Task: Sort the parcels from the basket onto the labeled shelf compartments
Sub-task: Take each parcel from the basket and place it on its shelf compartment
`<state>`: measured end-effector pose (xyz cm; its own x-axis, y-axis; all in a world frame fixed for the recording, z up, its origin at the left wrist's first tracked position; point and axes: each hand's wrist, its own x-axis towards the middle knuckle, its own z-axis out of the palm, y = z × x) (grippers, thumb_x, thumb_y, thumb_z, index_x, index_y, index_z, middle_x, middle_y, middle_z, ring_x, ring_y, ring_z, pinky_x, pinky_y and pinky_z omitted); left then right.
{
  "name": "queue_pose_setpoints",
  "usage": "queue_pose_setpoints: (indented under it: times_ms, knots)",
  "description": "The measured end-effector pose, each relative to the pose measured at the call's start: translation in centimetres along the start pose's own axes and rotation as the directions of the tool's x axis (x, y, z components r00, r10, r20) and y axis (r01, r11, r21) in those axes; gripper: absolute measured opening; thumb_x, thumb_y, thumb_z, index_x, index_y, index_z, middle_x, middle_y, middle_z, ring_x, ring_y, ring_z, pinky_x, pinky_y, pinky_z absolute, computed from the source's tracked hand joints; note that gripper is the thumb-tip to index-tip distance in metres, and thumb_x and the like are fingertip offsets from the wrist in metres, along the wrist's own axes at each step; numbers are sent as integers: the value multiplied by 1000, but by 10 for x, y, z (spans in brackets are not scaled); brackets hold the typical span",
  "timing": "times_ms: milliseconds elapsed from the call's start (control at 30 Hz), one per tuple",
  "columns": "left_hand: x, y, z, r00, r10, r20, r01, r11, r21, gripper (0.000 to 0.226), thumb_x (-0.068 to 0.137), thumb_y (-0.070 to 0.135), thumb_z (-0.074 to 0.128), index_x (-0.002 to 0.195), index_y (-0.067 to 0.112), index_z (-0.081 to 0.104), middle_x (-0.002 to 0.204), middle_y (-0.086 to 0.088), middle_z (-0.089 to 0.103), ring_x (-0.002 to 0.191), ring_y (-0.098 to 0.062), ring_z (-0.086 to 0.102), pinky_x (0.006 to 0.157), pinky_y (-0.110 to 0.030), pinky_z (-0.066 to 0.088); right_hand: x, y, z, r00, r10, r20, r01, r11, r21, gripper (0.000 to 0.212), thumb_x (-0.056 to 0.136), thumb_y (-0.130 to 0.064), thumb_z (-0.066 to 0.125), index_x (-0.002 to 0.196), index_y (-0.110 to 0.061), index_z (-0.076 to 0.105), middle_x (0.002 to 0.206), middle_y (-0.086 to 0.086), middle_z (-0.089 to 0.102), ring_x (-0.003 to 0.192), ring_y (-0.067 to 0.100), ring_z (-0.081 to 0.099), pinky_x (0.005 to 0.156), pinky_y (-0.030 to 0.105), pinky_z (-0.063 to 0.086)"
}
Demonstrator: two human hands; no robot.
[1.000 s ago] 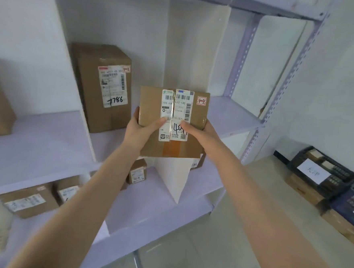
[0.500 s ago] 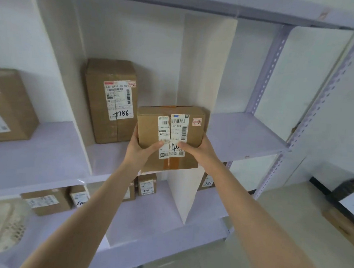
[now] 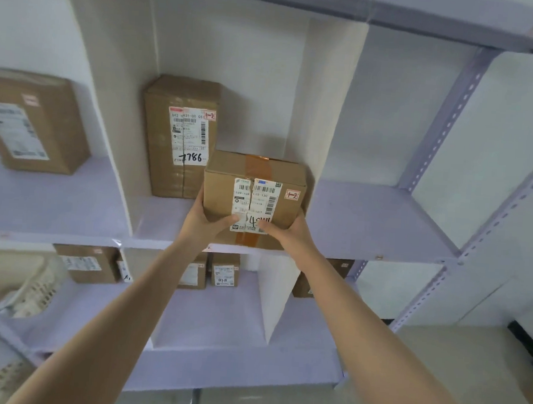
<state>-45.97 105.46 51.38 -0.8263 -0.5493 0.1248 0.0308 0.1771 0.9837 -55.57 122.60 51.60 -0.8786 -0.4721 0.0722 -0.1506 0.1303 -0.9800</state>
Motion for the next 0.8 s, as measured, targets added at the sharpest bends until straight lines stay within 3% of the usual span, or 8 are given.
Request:
queue_pose_setpoints:
  times_ms: [67,167,267,600,800]
  knots:
    - [-6,-5,2,1000,-20,-22,21,1000,24,84,71,17,84,142,20,37,116,13,61,109,-7,58,88,-20,48,-6,7,-1,1000,-1,9,1,1000,-7,91,64,-28,90,141,-22,41,131,-8,61,120,11,58,104,38,47]
    - [-9,-11,4,997,-49,-63,54,996,73,83,68,22,86,138,22,41,123,7,61,115,-15,57,97,-39,50,-13,12,3,998,-30,-58,29,1000,-6,85,72,-21,86,142,-20,40,132,-7,59,119,11,56,101,28,45]
    - [-6,-13,7,992,-56,-116,73,986,147,86,70,31,85,141,22,37,128,6,59,116,-17,56,98,-44,49,-10,11,8,994,-34,-103,33,999,-11,81,76,-20,83,143,-17,38,134,-4,57,118,11,54,96,23,43]
    - [41,-15,17,990,-86,-110,102,983,152,76,73,30,82,136,18,40,118,5,58,110,-17,55,93,-34,46,34,15,17,980,38,-197,-31,999,38,77,80,-18,79,143,-11,36,139,3,54,127,21,51,109,41,41]
    - [73,-21,20,994,-51,-100,65,987,145,77,74,32,82,137,16,41,127,1,59,116,-18,55,89,-28,44,61,18,22,973,16,-229,-6,999,42,74,82,-15,77,143,-11,35,133,-4,55,121,10,50,104,26,39]
